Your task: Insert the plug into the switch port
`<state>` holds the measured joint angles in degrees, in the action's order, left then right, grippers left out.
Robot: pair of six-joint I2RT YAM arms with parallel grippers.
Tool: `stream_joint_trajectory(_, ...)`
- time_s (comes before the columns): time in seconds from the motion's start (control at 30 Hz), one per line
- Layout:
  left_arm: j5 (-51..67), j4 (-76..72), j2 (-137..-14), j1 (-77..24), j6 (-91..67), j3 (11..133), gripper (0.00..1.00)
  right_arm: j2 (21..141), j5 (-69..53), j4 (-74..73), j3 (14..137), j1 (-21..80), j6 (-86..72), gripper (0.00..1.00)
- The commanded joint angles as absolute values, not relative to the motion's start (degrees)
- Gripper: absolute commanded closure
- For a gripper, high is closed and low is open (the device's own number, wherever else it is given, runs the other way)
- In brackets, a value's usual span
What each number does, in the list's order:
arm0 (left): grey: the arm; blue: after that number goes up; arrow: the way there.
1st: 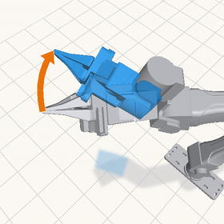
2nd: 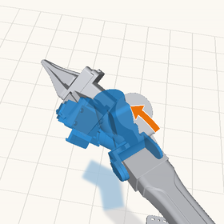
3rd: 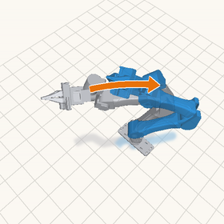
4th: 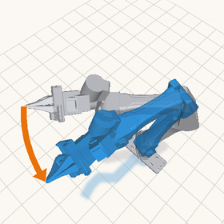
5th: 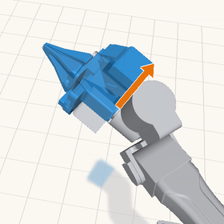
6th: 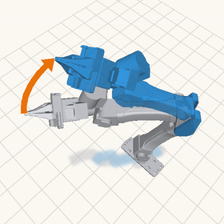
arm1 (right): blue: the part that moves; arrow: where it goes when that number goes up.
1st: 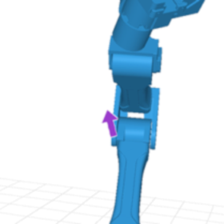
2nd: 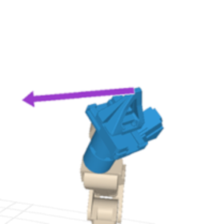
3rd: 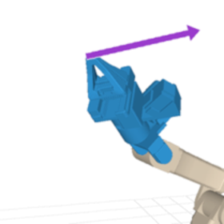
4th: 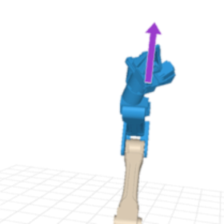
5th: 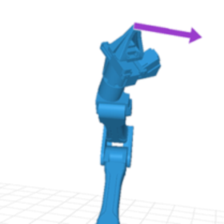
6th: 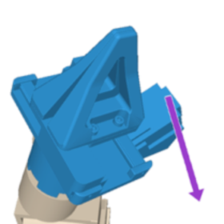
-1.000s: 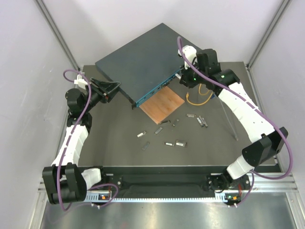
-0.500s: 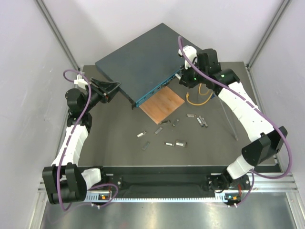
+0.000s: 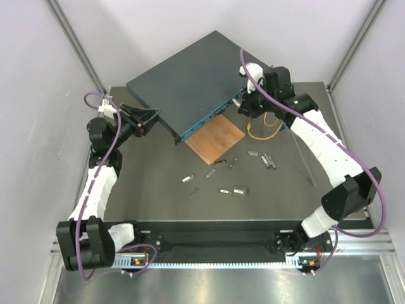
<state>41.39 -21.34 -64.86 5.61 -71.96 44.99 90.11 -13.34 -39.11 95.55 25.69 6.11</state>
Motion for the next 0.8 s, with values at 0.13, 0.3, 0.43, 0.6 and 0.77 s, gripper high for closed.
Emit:
stream_joint_trajectory(0.13, 43.2, -25.2, -64.1, 3.4, -67.6, 46.6, 0.94, 87.3, -14.9, -30.7, 95.4, 25.5, 5.1, 1.0)
stream_joint_trajectory(0.3, 43.2, -25.1, -64.0, 3.4, -67.6, 46.7, 0.94, 84.2, -15.2, -27.0, 94.4, 25.5, 4.1, 1.0)
stream_joint_trajectory(0.43, 43.2, -25.1, -64.1, 3.4, -67.6, 46.7, 0.94, 83.1, -14.5, -25.3, 93.2, 25.5, 4.0, 1.0)
stream_joint_trajectory(0.6, 43.2, -25.0, -64.2, 3.4, -67.6, 47.1, 0.94, 83.8, -15.1, -24.4, 92.3, 25.5, 4.4, 1.0)
stream_joint_trajectory(0.77, 43.3, -25.0, -64.5, 3.3, -67.6, 47.4, 0.95, 84.2, -15.6, -20.8, 87.8, 25.6, 4.7, 1.0)
